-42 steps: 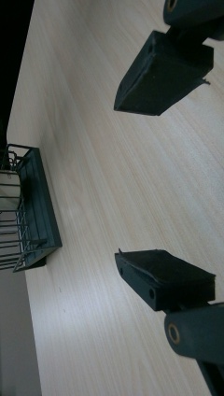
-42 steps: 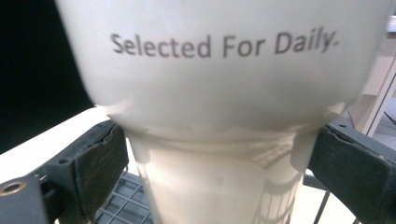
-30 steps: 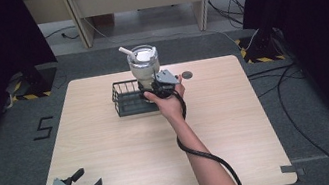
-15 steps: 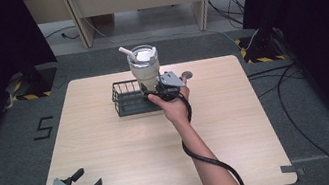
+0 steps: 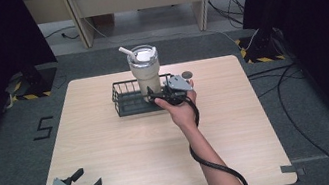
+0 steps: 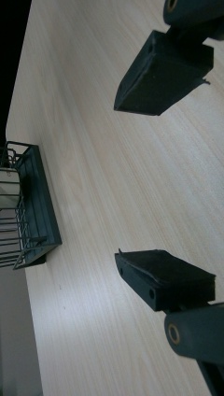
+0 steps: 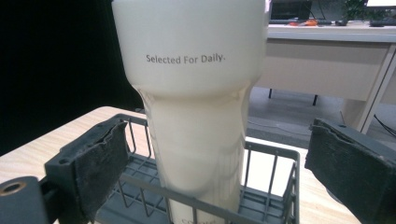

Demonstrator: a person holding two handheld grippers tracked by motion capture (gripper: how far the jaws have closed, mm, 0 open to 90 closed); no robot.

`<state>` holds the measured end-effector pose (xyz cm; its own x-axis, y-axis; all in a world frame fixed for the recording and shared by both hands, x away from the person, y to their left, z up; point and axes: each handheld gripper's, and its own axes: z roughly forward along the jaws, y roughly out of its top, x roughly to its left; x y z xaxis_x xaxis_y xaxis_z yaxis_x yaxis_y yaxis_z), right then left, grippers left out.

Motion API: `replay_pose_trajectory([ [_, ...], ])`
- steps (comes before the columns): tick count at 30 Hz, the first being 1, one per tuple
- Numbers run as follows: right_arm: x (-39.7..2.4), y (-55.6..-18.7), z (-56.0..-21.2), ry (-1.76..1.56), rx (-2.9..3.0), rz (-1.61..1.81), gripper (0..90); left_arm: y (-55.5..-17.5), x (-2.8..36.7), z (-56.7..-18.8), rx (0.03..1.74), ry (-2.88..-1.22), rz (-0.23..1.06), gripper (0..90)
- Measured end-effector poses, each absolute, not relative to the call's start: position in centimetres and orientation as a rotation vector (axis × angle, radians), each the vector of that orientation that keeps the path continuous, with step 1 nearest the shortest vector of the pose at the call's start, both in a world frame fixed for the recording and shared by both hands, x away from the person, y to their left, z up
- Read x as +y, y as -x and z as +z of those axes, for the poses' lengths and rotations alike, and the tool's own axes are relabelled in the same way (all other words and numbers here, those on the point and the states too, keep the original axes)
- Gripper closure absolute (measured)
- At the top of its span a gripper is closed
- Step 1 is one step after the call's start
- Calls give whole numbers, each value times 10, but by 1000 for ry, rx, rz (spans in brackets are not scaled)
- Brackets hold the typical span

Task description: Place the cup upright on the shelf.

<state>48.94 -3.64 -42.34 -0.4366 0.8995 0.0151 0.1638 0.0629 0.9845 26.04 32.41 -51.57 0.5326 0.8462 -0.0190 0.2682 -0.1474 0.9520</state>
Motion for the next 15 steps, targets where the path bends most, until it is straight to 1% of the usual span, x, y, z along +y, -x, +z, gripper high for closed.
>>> replay_pose_trajectory([
  [15,-57,-472,-425,-1073,1691,1403,70,-260,324,-516,949,-1692,670,219],
])
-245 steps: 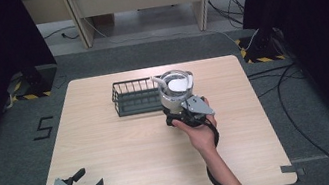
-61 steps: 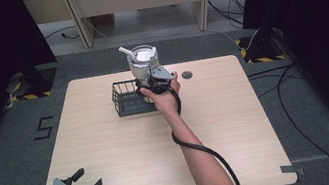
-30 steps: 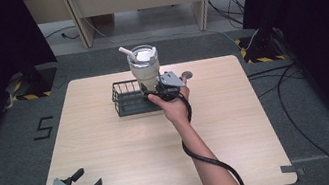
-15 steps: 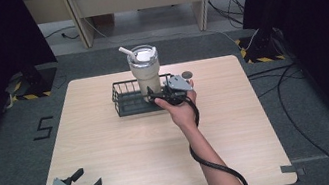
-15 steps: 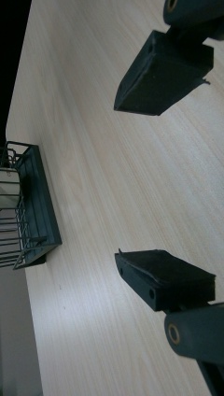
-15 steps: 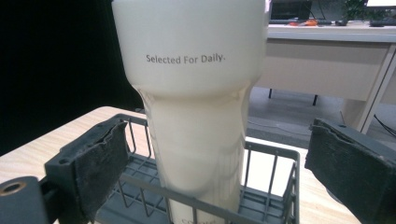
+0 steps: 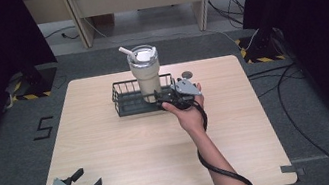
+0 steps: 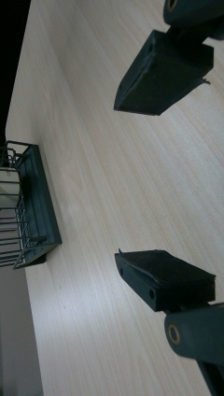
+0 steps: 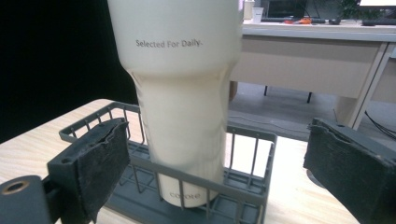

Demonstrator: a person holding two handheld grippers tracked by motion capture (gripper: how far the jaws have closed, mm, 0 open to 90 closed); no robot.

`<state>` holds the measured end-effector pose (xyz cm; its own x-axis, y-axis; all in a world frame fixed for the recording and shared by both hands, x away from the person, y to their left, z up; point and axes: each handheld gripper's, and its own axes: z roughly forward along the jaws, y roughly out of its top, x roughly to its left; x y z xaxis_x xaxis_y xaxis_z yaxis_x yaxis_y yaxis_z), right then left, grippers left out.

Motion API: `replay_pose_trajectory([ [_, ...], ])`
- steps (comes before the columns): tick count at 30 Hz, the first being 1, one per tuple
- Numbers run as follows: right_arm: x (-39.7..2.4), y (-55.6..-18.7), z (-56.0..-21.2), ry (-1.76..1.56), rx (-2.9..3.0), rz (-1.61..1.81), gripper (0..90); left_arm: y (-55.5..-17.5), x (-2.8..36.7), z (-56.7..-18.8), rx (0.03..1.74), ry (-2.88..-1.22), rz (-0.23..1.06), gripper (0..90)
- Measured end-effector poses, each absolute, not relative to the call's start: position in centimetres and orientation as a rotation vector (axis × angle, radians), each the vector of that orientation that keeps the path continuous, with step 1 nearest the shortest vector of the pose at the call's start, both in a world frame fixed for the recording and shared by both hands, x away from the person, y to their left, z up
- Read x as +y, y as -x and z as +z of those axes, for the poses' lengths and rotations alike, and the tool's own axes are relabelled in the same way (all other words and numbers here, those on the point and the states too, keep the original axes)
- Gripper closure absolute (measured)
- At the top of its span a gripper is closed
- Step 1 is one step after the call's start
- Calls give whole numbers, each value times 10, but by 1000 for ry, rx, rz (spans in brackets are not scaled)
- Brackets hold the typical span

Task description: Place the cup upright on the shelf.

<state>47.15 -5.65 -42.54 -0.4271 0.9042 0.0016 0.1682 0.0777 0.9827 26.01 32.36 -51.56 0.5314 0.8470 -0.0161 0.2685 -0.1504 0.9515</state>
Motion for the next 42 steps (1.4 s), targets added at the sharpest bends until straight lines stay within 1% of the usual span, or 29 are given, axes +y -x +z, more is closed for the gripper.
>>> replay_pose_trajectory([
  [42,-122,-428,-449,-1138,1683,1329,87,-260,323,-516,959,-1700,675,217],
])
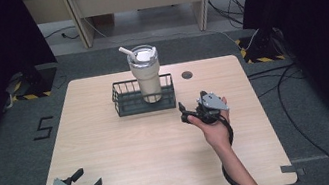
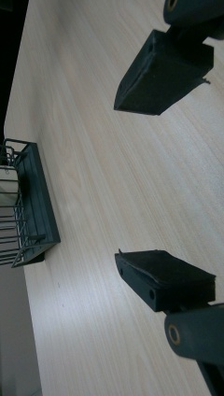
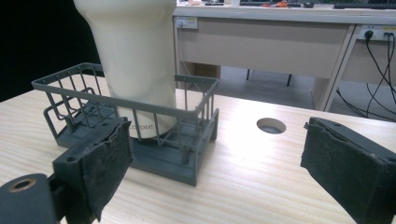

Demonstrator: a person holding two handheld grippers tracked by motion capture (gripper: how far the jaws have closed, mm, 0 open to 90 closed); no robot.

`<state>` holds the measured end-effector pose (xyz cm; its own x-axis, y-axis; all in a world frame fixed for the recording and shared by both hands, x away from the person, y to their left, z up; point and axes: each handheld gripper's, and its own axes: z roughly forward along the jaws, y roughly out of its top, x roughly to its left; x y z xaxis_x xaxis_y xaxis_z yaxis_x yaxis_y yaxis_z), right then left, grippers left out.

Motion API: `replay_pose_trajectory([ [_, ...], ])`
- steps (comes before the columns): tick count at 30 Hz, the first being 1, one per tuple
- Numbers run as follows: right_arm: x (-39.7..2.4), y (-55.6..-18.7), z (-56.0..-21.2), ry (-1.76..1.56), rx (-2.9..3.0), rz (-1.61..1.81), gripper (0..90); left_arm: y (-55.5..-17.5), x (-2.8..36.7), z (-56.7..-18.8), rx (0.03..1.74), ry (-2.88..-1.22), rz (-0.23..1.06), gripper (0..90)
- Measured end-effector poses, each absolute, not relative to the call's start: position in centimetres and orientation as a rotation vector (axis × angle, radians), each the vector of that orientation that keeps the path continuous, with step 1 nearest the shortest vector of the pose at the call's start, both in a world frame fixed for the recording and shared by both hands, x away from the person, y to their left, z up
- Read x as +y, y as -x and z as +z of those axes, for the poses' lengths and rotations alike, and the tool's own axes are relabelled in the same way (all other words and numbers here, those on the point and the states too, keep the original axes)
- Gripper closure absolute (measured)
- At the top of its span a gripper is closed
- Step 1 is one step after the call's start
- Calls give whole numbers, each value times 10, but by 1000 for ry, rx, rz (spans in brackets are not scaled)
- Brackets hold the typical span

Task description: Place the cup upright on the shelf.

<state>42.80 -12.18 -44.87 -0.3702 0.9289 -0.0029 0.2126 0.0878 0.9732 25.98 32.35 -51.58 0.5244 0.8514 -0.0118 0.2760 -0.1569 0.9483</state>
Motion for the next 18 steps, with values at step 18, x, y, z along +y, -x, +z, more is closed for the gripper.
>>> replay_pose_trajectory([
  [18,-149,-411,-456,-1160,1676,1283,90,-260,323,-516,958,-1702,679,218],
])
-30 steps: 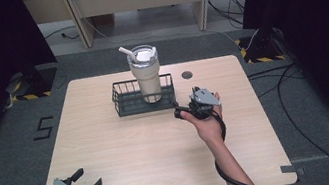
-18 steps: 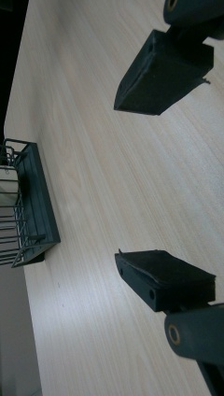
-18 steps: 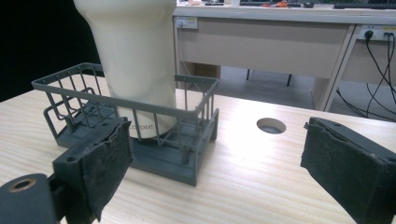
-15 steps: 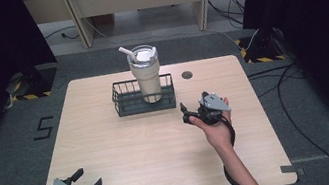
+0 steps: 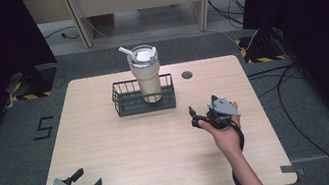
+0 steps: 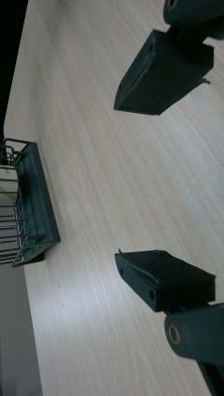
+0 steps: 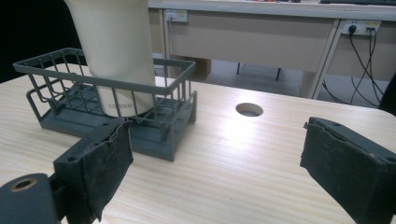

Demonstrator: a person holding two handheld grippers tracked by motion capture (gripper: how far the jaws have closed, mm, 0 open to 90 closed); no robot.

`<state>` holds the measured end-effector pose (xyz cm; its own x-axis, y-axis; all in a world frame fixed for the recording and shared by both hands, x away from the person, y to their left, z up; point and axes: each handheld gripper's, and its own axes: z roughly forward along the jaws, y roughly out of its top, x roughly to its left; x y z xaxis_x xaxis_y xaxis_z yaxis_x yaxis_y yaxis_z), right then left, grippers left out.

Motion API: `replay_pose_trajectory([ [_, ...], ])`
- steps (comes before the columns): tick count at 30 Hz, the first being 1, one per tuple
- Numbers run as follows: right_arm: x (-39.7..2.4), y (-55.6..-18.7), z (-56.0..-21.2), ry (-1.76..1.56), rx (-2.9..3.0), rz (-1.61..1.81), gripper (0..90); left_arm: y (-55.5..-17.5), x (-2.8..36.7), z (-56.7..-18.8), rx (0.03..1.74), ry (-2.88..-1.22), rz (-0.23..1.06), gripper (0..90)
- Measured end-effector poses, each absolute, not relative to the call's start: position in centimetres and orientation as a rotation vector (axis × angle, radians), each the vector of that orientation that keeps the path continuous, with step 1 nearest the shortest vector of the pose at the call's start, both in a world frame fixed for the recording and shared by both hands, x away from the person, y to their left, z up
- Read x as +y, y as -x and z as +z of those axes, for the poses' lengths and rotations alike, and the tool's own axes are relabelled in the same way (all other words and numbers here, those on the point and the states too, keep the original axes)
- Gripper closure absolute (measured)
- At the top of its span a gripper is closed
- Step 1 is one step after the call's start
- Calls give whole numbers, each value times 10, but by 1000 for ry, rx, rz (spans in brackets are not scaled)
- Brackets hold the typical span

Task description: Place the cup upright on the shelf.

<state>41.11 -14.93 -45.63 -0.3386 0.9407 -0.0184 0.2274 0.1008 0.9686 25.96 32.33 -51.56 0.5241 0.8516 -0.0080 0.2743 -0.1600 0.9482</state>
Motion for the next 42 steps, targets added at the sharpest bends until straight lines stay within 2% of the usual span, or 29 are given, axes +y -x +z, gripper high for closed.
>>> replay_pose_trajectory([
  [18,-191,-382,-472,-1209,1644,1222,97,-259,322,-516,956,-1701,682,217],
  [42,-224,-354,-503,-1260,1624,1176,109,-259,321,-515,949,-1702,687,218],
])
